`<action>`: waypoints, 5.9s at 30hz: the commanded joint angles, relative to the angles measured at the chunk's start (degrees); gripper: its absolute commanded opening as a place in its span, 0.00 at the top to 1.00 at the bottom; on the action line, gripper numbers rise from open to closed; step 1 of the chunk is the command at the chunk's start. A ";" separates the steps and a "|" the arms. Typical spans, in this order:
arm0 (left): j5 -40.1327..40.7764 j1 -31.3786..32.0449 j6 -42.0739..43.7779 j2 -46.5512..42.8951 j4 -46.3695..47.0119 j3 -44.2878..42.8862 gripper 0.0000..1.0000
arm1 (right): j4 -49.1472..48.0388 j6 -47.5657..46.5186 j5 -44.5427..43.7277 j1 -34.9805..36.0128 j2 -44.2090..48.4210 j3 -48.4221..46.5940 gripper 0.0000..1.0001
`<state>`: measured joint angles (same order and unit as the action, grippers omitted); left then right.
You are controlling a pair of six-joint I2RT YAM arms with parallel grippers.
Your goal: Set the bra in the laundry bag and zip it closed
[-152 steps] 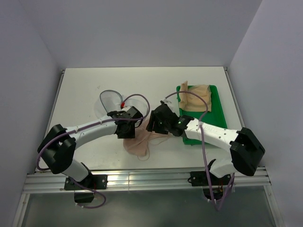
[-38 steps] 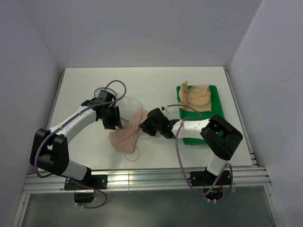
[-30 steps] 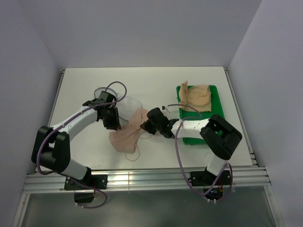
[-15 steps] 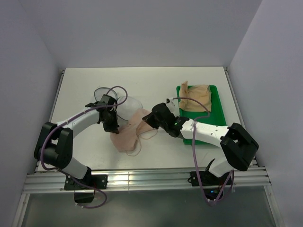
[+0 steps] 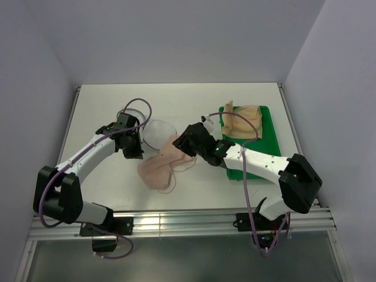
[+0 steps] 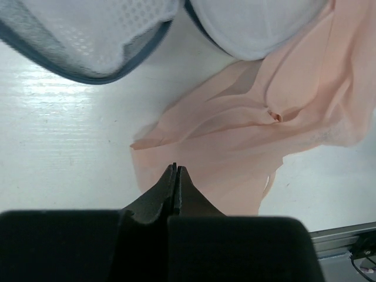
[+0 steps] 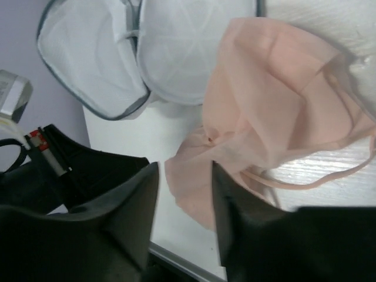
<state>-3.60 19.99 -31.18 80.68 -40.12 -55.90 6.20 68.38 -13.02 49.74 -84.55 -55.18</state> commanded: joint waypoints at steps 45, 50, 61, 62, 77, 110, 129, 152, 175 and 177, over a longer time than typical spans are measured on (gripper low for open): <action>2.45 15.34 -14.00 15.03 16.13 0.10 0.85 | -34.86 -10.80 9.52 -9.04 -9.15 18.35 0.83; 1.84 18.15 -14.44 15.29 14.54 -4.56 0.82 | -19.23 -15.46 -1.73 -6.50 1.40 15.64 0.88; 3.33 17.98 -15.58 6.51 8.40 -8.53 0.46 | 1.70 -18.02 -25.29 0.10 7.04 12.64 0.89; 3.24 17.72 -15.75 5.37 8.13 -7.92 0.47 | 1.89 -17.93 -25.57 0.27 6.95 12.73 0.89; 5.27 11.13 -18.48 -0.01 15.94 12.92 0.67 | 8.48 -18.90 -34.27 4.93 2.64 5.70 0.89; 1.84 14.46 -17.16 9.22 21.22 6.15 0.72 | 14.99 -18.63 -33.14 20.40 -9.76 -9.69 0.43; 3.24 12.80 -15.49 6.33 20.08 8.96 0.71 | 14.47 -19.07 -20.65 4.86 3.87 -4.07 0.48; 1.84 12.36 -15.32 8.44 22.19 9.14 0.73 | 3.21 -14.95 -1.67 7.04 -19.41 -7.05 0.96; 4.04 10.69 -13.91 -3.08 20.15 9.75 0.35 | 7.07 -16.26 -2.37 5.02 -18.37 -10.47 0.96; 2.64 10.69 -13.65 -2.20 22.70 11.41 0.35 | 7.86 -16.43 -2.71 4.93 -17.40 -10.83 0.96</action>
<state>0.75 30.76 -45.89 77.28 -21.82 -46.44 11.81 52.82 -14.94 55.27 -105.21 -63.46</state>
